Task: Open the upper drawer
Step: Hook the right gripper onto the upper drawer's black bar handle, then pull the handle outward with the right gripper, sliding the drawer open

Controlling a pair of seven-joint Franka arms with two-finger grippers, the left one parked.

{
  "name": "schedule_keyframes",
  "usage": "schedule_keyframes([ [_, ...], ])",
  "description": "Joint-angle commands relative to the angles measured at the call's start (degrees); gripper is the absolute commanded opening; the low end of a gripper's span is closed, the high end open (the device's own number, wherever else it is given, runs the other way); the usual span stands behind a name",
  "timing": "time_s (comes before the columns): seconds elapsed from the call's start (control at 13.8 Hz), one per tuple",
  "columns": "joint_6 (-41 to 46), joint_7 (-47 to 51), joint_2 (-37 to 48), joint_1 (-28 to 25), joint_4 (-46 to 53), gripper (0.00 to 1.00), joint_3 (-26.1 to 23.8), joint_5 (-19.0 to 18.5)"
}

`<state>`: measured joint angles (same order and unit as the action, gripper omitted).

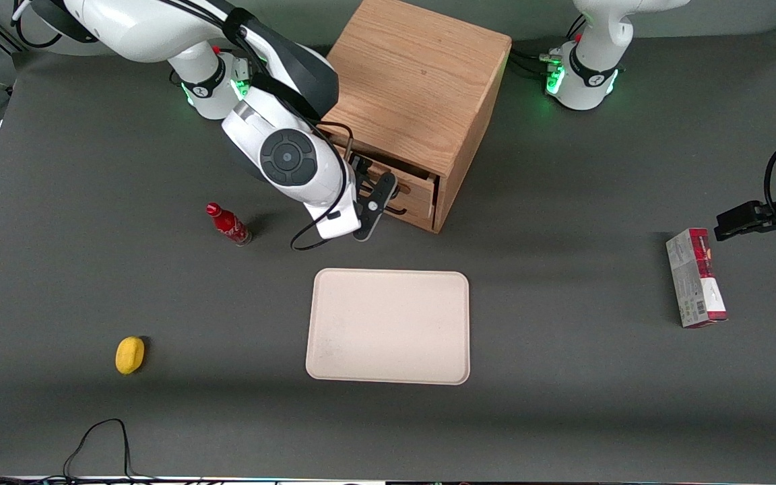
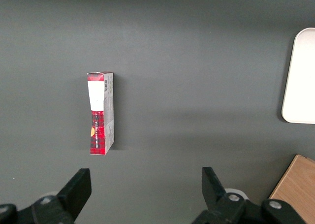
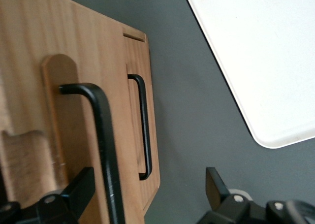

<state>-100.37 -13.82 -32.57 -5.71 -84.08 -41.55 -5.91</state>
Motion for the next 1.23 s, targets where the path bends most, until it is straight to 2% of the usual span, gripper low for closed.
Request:
schedule_keyframes([
  [0.0, -1.0, -1.2, -1.6, 0.2, 0.2, 1.0, -0.4, -3.7],
  [0.14, -1.0, -3.8, -2.7, 0.4, 1.3, 1.0, -0.3, -5.4],
  [0.36, -0.9, -7.9, -5.0, 0.9, 6.1, 1.0, 1.2, -6.0],
  [0.65, -0.8, -15.3, -7.7, 1.0, 12.1, 1.0, 6.4, -5.9],
  [1.16, -1.0, -15.7, -10.1, 1.1, 19.8, 1.0, 12.4, -5.9],
])
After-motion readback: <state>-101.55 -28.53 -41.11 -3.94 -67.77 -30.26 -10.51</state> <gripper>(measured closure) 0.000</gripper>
